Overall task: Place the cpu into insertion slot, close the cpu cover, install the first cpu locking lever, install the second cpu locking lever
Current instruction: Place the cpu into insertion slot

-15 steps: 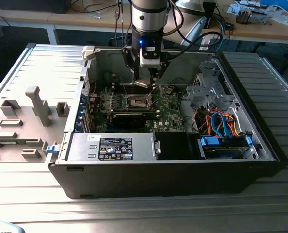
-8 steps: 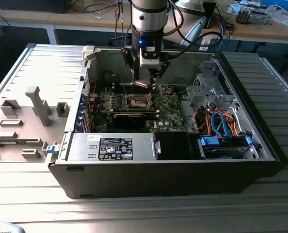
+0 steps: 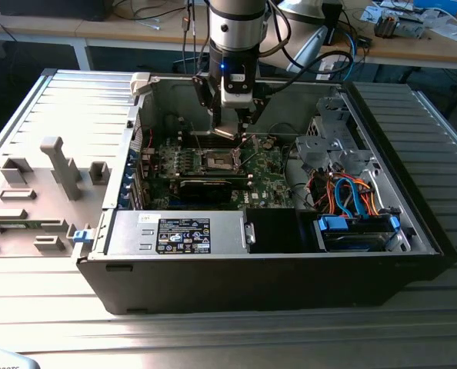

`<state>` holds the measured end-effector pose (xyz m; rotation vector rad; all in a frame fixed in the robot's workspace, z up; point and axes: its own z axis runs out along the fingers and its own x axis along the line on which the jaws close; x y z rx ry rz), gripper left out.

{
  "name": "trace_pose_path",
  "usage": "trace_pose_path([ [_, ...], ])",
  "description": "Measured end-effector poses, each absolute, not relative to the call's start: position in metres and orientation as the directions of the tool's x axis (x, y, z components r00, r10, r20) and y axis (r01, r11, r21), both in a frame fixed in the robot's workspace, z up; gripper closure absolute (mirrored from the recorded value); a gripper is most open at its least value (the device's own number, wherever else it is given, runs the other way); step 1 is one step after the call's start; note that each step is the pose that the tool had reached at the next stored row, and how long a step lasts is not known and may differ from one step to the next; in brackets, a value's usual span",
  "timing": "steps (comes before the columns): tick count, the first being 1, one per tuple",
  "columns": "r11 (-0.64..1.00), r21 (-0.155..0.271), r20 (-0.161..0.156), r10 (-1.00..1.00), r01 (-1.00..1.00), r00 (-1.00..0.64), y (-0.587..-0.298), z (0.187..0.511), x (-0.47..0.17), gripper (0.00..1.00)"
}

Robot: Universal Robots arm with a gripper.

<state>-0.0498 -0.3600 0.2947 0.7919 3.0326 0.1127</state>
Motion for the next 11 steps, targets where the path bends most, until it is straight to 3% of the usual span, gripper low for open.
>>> trace_pose_path([
  [11, 0.862, 0.07, 0.013, 0.502, 0.501, -0.865, -0.36, 0.2945, -0.0498, 0.46],
])
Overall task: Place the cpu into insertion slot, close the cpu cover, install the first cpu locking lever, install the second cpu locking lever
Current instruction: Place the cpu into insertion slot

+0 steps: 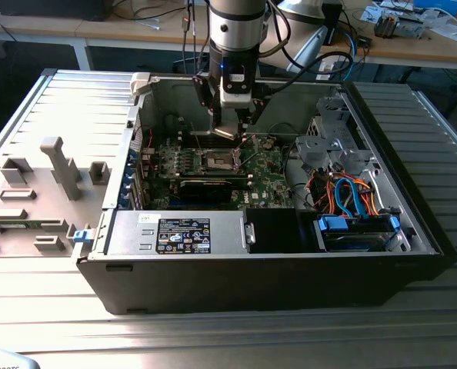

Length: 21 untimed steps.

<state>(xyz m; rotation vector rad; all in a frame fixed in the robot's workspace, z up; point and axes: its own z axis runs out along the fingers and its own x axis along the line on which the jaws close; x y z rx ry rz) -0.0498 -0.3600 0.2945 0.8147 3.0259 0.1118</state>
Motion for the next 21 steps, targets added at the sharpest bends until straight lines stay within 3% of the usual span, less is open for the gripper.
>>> trace_pose_path([
  [21, 0.851, 0.07, 0.013, 0.521, 0.52, -0.854, -0.36, 0.2939, -0.0498, 0.46],
])
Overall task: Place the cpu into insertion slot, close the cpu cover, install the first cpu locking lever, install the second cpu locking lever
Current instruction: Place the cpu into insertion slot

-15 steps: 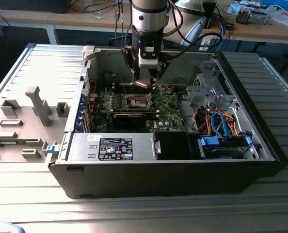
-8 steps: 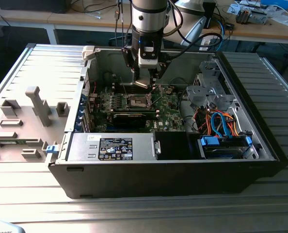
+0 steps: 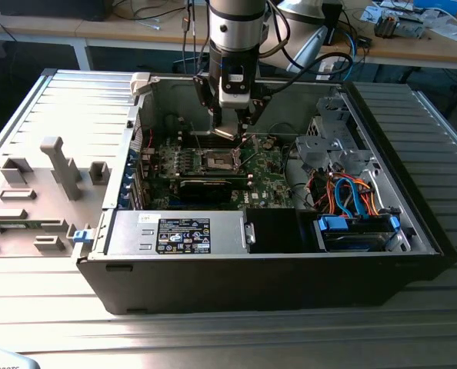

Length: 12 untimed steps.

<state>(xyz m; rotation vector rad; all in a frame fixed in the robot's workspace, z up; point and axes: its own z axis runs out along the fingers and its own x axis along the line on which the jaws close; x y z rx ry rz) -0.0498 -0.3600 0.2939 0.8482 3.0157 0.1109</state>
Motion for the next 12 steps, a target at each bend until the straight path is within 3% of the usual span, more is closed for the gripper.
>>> trace_pose_path([
  [12, 0.844, 0.07, 0.012, 0.532, 0.532, -0.847, -0.36, 0.2936, -0.0498, 0.46],
])
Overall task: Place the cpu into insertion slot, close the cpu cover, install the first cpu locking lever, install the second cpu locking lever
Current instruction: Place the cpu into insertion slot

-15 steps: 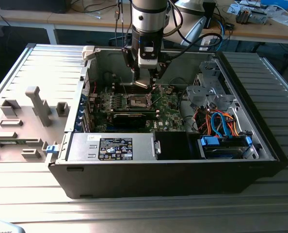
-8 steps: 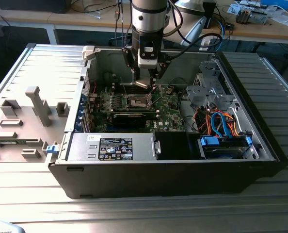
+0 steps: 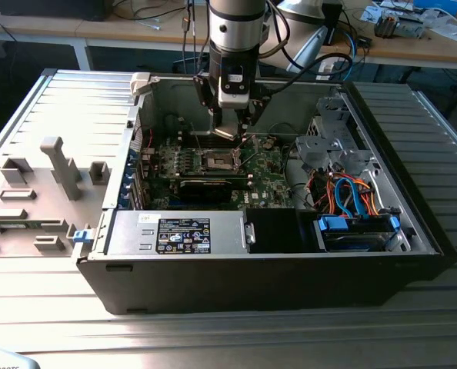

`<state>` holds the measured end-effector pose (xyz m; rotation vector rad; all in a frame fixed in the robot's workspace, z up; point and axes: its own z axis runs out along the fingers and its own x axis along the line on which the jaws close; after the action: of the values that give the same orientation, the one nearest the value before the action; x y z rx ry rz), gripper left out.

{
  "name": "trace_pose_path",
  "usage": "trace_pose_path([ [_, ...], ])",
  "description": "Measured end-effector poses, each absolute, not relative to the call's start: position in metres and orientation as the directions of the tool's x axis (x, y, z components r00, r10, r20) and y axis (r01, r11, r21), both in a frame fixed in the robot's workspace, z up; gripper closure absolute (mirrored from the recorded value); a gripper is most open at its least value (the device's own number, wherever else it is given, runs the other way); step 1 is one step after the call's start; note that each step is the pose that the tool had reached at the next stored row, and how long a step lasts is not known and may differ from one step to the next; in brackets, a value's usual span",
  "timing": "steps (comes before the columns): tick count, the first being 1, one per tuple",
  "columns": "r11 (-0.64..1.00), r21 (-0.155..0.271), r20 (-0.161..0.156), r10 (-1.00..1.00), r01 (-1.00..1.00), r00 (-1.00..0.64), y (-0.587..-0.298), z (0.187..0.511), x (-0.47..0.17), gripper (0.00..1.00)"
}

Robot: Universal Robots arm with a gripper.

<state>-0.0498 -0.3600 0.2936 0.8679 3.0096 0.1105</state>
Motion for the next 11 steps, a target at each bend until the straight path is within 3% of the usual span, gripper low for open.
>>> trace_pose_path([
  [11, 0.836, 0.07, 0.012, 0.545, 0.544, -0.839, -0.3599, 0.2932, -0.0498, 0.46],
])
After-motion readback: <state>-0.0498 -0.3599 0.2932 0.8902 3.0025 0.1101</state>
